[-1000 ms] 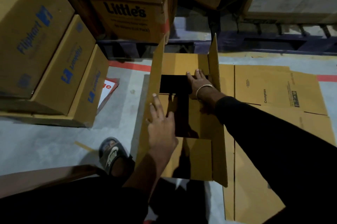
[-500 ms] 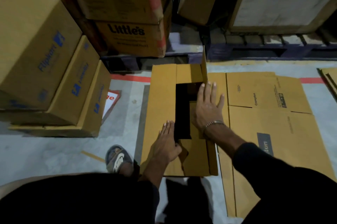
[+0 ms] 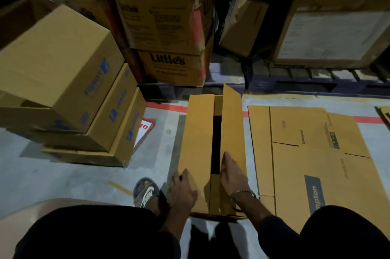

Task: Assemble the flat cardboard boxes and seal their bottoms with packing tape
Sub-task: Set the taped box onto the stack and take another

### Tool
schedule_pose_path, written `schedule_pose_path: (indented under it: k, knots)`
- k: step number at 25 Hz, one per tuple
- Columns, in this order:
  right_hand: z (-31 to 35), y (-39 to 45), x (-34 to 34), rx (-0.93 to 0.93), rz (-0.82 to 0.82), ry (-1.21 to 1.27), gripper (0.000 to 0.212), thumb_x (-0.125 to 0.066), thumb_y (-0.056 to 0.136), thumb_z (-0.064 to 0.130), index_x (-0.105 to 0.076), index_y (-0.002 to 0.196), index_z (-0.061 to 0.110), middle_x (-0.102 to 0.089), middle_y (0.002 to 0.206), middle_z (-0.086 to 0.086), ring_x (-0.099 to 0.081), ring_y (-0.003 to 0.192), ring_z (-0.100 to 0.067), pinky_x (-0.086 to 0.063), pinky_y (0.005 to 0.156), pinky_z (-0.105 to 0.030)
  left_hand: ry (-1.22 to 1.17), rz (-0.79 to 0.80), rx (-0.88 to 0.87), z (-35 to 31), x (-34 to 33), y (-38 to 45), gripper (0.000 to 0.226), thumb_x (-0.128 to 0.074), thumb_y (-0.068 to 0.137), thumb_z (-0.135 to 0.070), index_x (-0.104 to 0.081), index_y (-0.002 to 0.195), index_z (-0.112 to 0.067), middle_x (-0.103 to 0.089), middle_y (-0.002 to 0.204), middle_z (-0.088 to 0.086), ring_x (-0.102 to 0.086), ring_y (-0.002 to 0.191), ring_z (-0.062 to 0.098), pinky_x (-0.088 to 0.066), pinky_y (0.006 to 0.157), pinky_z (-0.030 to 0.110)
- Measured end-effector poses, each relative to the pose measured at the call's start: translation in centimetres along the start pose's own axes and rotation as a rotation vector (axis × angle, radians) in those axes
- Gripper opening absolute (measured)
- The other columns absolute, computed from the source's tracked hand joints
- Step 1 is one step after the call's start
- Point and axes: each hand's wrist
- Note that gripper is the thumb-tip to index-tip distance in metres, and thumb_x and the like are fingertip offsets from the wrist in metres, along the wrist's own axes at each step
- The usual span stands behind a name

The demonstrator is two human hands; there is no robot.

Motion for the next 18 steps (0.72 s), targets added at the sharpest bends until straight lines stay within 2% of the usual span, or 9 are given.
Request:
schedule_pose_path:
  k: [1,3,5,7,8,10,13,16,18]
  knots:
    - [-1.0,0.5,-0.1,-0.03,0.059,-0.063,0.071,-0.046,0.107,0.03,-0.005,0.165,0.031,-0.015,0.172,0.001,-0.017,0.158,-0.026,-0.031,0.118,-0.058,-0.005,0.013,0.062,0.1,-0.1,0.4,0.109,-0.074,0.088,-0.058,-0.005,0.166,-0.025,-0.003,0.17,0.02,-0.022,0.153,0.043,-0.037,0.115,0.05]
    - [-2.6,1.2,-0.6,-0.165,0.104,-0.075,0.077,-0.049,0.104,0.053,-0.003,0.164,0.037,0.0,0.174,0.003,-0.004,0.159,-0.026,-0.024,0.118,-0.065,-0.04,0.02,0.124,0.2,-0.4,1.2,0.13,-0.08,0.08,-0.063,0.01,0.165,-0.024,0.017,0.168,0.026,-0.022,0.152,0.049,-0.038,0.114,0.053]
    - [-4.0,1.8,-1.1,-0.458,0.056,0.089,0.117,-0.068,0.081,0.075,0.0,0.165,0.03,0.004,0.173,-0.005,-0.004,0.158,-0.033,-0.023,0.118,-0.067,-0.085,0.038,0.143,-0.2,-0.4,1.9,0.139,-0.086,0.078,-0.056,0.018,0.163,-0.022,0.024,0.166,0.027,-0.024,0.152,0.048,-0.04,0.111,0.052]
    - [-5.3,2.8,-1.9,-0.732,0.015,0.4,0.155,-0.089,0.05,0.074,0.0,0.165,0.021,-0.01,0.17,-0.017,-0.018,0.154,-0.043,-0.033,0.116,-0.064,-0.134,0.085,0.166,-0.4,-0.1,2.6,0.143,-0.089,0.076,-0.048,0.02,0.163,-0.017,0.013,0.169,0.026,-0.027,0.153,0.043,-0.042,0.109,0.047]
    - [-5.5,3.1,-2.1,-0.78,0.012,0.519,0.161,-0.094,0.043,0.07,-0.003,0.164,0.017,-0.019,0.168,-0.02,-0.028,0.149,-0.045,-0.038,0.114,-0.062,-0.153,0.096,0.171,-0.5,0.3,2.8,0.144,-0.091,0.076,-0.046,0.019,0.163,-0.014,0.0,0.171,0.024,-0.03,0.152,0.041,-0.042,0.109,0.045]
    - [-5.9,3.5,-2.9,-0.785,0.005,0.552,0.154,-0.096,0.044,0.066,-0.012,0.162,0.013,-0.035,0.161,-0.022,-0.042,0.141,-0.046,-0.046,0.109,-0.058,-0.184,0.095,0.166,-0.3,0.5,3.2,0.144,-0.092,0.074,-0.044,0.016,0.163,-0.011,-0.022,0.169,0.019,-0.035,0.15,0.038,-0.043,0.106,0.042]
    - [-5.7,3.8,-3.8,-0.784,-0.043,0.454,0.142,-0.093,0.047,0.07,-0.022,0.155,0.013,-0.05,0.147,-0.022,-0.054,0.127,-0.045,-0.052,0.102,-0.055,-0.205,0.087,0.179,-0.3,0.1,3.3,0.143,-0.091,0.076,-0.042,0.018,0.163,-0.01,-0.028,0.166,0.02,-0.039,0.146,0.038,-0.043,0.105,0.041]
    - [-6.0,4.1,-4.2,-0.779,-0.06,0.46,0.123,-0.092,0.049,0.071,-0.03,0.139,0.014,-0.058,0.132,-0.019,-0.058,0.11,-0.038,-0.054,0.096,-0.054,-0.226,0.114,0.18,-0.6,-0.2,3.7,0.145,-0.092,0.075,-0.041,0.019,0.162,-0.011,-0.035,0.161,0.023,-0.047,0.14,0.04,-0.046,0.099,0.041]
    - [-6.0,4.1,-4.2,-0.775,-0.063,0.436,0.111,-0.092,0.054,0.069,-0.032,0.13,0.015,-0.058,0.121,-0.015,-0.055,0.101,-0.033,-0.054,0.093,-0.052,-0.293,0.129,0.175,0.4,-0.2,4.5,0.143,-0.093,0.071,-0.044,0.009,0.165,-0.011,-0.045,0.155,0.021,-0.053,0.135,0.039,-0.046,0.093,0.035]
Point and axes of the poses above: each hand's wrist, its own y-axis towards the middle knuckle, its own x-axis out of the back of the hand, z = x × y
